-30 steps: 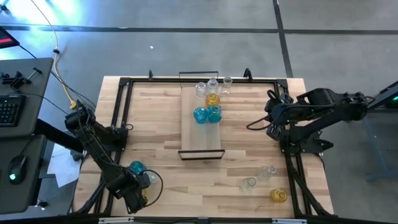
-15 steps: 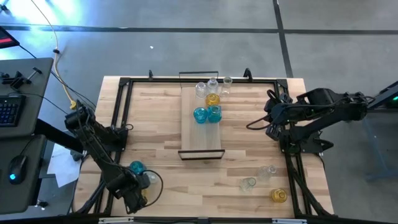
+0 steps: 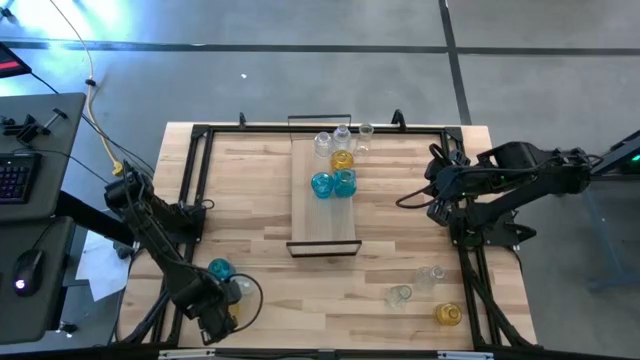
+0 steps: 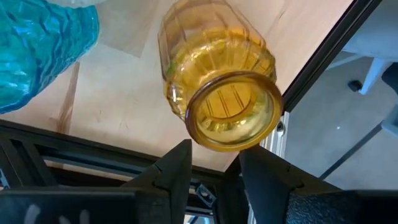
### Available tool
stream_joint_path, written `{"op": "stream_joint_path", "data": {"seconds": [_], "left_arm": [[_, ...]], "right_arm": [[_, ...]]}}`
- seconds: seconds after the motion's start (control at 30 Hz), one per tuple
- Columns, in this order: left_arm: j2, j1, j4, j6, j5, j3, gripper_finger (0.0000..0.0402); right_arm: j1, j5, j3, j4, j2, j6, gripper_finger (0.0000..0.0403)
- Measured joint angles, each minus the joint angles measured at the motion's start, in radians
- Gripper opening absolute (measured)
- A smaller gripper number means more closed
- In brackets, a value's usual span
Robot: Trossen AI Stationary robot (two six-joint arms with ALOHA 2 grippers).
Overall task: Sort vases onto shelf
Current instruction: Put the bottom left yellow flower vase on the shelf aligned with the other yellow flower vase
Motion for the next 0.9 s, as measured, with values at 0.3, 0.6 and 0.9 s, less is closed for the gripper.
{"op": "stream_joint_path", "data": {"seconds": [0.3,0.6,0.9], "left_arm": [[-0.03,0.007,0.028,-0.012,0.001,0.0,0.0185],[-0.069,0.016,-0.013,-0.044,-0.049,0.0,0.0251],[-0.069,0.053,-0.008,-0.043,-0.081,0.0,0.0255]], "right_arm": [[0.0,0.0,0.0,0.0,0.0,-0.006,0.0],[0.0,0.007,0.0,-0.001,0.0,-0.025,0.0],[0.0,0.007,0.0,-0.001,0.0,-0.027,0.0]]}}
